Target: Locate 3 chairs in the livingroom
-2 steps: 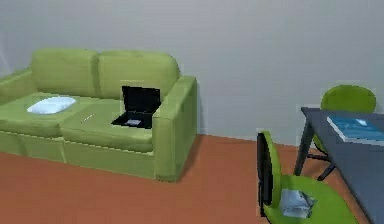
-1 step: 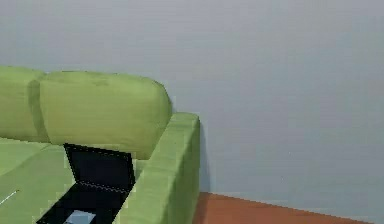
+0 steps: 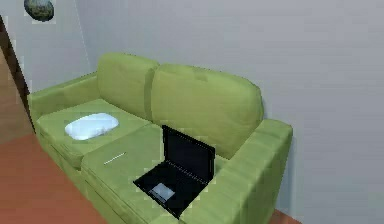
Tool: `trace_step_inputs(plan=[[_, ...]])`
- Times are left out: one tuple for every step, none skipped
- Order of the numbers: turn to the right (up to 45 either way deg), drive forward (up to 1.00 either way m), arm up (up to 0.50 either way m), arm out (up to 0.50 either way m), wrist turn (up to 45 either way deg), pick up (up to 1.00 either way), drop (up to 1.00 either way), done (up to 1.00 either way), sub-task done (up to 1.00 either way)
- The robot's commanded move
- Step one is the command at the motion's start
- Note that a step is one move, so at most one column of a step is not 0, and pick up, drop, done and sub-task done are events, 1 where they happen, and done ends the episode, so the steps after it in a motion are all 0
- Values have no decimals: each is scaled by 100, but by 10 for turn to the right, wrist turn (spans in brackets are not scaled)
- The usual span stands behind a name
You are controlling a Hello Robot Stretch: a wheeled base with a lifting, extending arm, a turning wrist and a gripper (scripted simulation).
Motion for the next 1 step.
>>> trace_step_inputs(plan=[[0,10,0,0,0,0,0,0,0]])
